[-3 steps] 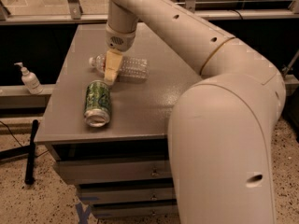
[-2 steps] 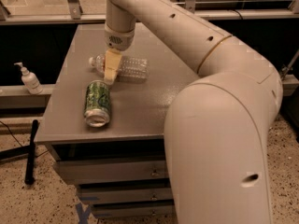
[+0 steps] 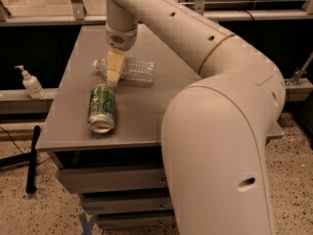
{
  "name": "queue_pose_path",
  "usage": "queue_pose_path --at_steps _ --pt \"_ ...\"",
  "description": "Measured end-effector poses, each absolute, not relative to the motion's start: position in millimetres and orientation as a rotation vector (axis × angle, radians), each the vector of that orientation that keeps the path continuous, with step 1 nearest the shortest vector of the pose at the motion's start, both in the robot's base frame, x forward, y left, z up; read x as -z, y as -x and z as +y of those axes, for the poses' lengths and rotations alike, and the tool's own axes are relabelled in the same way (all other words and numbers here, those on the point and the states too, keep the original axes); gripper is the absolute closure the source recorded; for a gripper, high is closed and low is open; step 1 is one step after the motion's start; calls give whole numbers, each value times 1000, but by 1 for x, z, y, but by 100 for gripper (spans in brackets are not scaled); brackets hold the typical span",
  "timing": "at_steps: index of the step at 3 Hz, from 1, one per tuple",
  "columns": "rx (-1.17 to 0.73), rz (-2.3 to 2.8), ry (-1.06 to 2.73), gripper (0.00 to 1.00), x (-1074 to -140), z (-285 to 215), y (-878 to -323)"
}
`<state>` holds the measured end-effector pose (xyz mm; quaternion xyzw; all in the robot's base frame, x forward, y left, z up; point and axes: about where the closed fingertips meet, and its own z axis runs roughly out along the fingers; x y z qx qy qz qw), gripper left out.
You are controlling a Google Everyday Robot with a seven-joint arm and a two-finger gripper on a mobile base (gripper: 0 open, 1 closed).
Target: Place water bottle upright
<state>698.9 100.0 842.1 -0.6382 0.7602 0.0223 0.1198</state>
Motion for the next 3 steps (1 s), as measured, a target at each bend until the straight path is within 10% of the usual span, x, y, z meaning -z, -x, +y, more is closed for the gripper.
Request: queue_pose_path --at_steps 3 --pt "-83 2229 1863 62 -842 110 -700"
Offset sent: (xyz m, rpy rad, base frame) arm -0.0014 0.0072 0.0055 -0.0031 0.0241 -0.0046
